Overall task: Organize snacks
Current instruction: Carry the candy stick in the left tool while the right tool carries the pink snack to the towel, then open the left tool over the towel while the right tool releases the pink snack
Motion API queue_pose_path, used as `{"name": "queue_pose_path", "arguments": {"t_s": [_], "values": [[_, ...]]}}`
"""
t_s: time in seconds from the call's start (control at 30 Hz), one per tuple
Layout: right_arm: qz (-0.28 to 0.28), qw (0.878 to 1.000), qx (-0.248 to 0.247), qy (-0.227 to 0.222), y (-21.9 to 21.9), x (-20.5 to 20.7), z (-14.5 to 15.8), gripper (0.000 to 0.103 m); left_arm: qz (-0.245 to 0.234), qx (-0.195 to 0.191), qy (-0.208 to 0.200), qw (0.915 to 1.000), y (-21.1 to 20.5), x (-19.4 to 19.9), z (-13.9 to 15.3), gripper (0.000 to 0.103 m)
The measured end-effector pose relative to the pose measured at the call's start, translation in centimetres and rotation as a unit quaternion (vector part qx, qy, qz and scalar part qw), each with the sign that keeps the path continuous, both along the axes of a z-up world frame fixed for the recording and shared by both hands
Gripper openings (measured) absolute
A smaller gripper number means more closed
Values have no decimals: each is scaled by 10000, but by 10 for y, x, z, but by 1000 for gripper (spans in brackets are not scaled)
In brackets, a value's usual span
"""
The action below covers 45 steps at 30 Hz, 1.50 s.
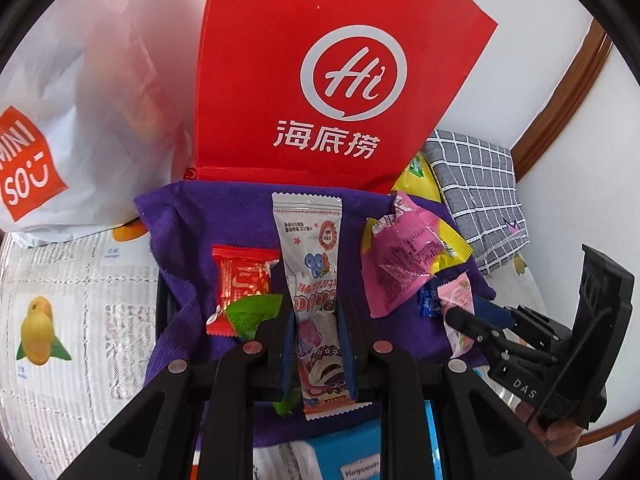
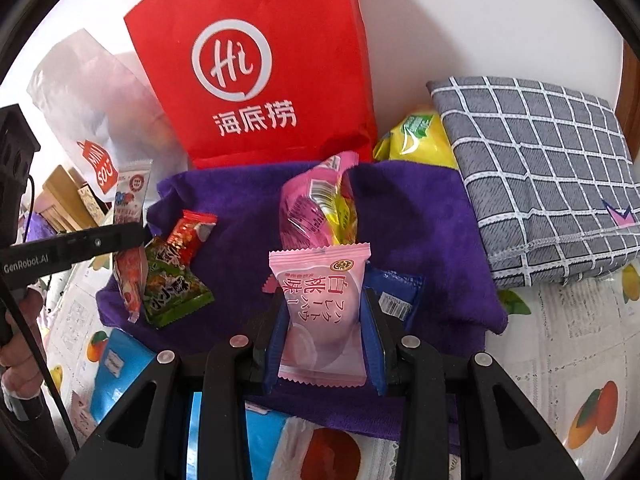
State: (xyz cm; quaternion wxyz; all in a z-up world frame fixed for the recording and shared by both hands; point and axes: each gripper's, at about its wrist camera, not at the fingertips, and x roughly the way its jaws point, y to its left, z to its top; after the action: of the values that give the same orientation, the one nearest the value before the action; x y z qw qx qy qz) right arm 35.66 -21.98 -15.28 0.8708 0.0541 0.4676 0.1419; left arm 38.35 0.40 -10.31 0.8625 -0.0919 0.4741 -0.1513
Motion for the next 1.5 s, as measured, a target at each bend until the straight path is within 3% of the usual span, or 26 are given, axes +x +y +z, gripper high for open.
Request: {"name": "queue_pose_path", "arguments": {"t_s": [1.17,1.27,1.4,1.5], "values": [[-66,9996,-144,218,-1,9,-16,37,-115,-135,32,9998,-18,18,-9,21],[-87,9996,-163,236,-1,9,-16,38,-72,-120,44,9999,-17,18,-9,31],[-165,9994,-112,269,-4,8,-13,53,-44,-117,32,9999,-17,16,-4,55],[-191,9994,-141,240,-6,4,-5,64,-57,-29,-5,10000,-18,12,1,60]]}}
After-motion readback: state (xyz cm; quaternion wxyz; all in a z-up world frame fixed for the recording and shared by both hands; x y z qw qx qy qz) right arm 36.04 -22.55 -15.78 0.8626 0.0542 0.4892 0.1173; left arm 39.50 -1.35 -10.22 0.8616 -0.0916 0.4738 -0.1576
